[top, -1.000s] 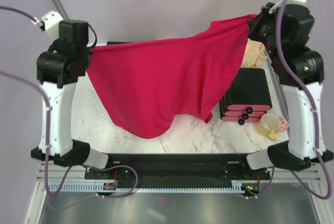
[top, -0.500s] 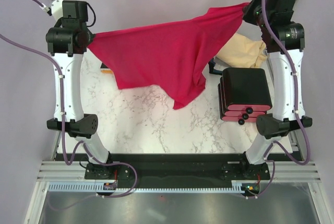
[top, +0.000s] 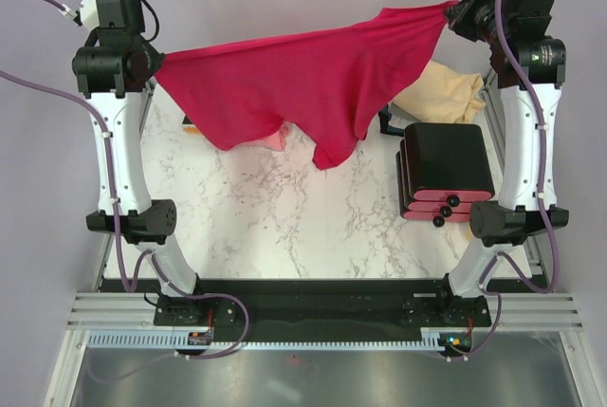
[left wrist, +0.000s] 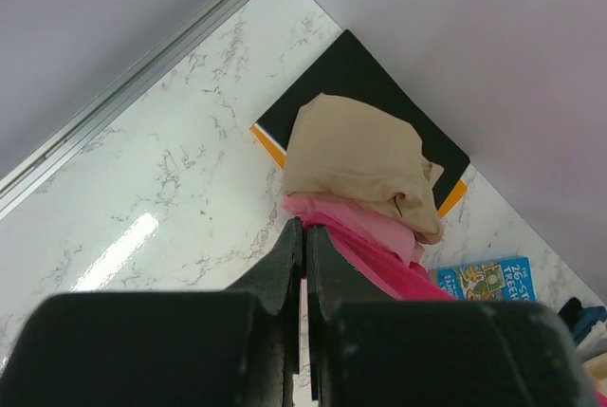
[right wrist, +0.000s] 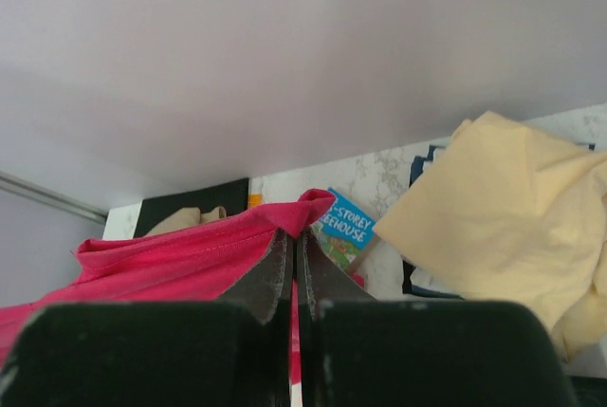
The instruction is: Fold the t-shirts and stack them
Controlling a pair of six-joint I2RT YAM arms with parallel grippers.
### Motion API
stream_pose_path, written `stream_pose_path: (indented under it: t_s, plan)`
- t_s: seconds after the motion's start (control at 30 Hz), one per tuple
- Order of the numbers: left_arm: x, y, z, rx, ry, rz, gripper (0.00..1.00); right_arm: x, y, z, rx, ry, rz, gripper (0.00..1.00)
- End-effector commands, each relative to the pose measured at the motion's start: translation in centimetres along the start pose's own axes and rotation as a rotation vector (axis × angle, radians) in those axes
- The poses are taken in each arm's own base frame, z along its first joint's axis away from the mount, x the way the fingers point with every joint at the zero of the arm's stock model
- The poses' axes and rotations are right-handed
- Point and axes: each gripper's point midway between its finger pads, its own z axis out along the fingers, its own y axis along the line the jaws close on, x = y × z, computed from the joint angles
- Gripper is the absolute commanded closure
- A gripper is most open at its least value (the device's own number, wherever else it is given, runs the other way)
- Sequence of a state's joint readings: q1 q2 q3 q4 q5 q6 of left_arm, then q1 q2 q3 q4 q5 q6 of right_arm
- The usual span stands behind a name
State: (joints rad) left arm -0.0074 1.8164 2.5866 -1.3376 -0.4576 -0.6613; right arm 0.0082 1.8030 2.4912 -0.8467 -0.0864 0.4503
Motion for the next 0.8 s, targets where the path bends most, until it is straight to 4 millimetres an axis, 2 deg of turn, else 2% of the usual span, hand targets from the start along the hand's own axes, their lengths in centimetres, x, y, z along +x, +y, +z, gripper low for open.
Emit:
stream_pose_path:
  t_s: [0.0, 0.1, 0.2, 0.33, 0.37, 0.43, 0.47, 0.5, 0.53, 0.57, 0.6, 0.63, 0.67, 0.7, 0.73, 0.77]
  plan:
    - [0.3, 5.4, 2.3, -0.246, 0.004, 0.023, 0.98, 0.1, -5.9, 1.9, 0.175, -0.022, 0.005, 1.00]
    - [1.5, 5.9, 3.5, -0.284, 0.039, 0.042, 0.98, 2.0, -6.9, 2.4, 0.195, 0.029, 0.009, 1.00]
    - [2.5, 6.8, 3.6, -0.322, 0.062, 0.057, 0.98, 3.2, -7.6, 2.4, 0.226, 0.060, 0.018, 1.00]
    - [3.9, 8.9, 2.8, -0.391, 0.096, 0.086, 0.98, 4.6, -8.5, 0.6, 0.269, 0.092, 0.018, 1.00]
    - [4.2, 9.4, 2.4, -0.404, 0.102, 0.092, 0.98, 6.1, -9.3, 0.6, 0.290, 0.127, 0.014, 1.00]
    - [4.8, 10.3, 1.5, -0.413, 0.114, 0.101, 0.98, 6.6, -9.1, -0.7, 0.280, 0.142, 0.018, 1.00]
    - [5.0, 10.5, 1.2, -0.409, 0.116, 0.108, 0.98, 8.6, -9.7, -0.7, 0.291, 0.193, 0.029, 1.00]
    - [6.6, 11.3, 1.4, -0.434, 0.159, 0.137, 0.98, 9.0, -9.3, -1.6, 0.278, 0.199, 0.043, 1.00]
    - [6.8, 11.6, 0.0, -0.416, 0.152, 0.138, 0.98, 9.9, -9.3, -2.0, 0.274, 0.217, 0.050, 1.00]
    - [7.7, 11.9, -0.4, -0.423, 0.165, 0.148, 0.98, 12.9, -9.8, -2.2, 0.273, 0.296, 0.068, 1.00]
    - [9.4, 13.5, -0.4, -0.481, 0.188, 0.192, 0.98, 13.5, -9.3, -3.3, 0.261, 0.301, 0.072, 1.00]
    - [10.4, 13.0, -1.7, -0.454, 0.180, 0.223, 0.98, 14.6, -9.4, -3.7, 0.262, 0.320, 0.079, 1.00]
    - [11.3, 13.5, -2.1, -0.468, 0.180, 0.216, 0.98, 17.3, -10.3, -4.2, 0.285, 0.380, 0.088, 1.00]
    - [13.0, 14.6, -2.1, -0.497, 0.214, 0.245, 0.98, 17.6, -9.9, -5.4, 0.271, 0.379, 0.092, 1.00]
    - [13.8, 15.0, -2.3, -0.501, 0.226, 0.242, 0.98, 18.5, -9.9, -6.0, 0.271, 0.394, 0.100, 1.00]
    - [14.0, 15.5, -3.0, -0.494, 0.222, 0.221, 0.98, 20.5, -10.5, -6.7, 0.287, 0.439, 0.108, 1.00]
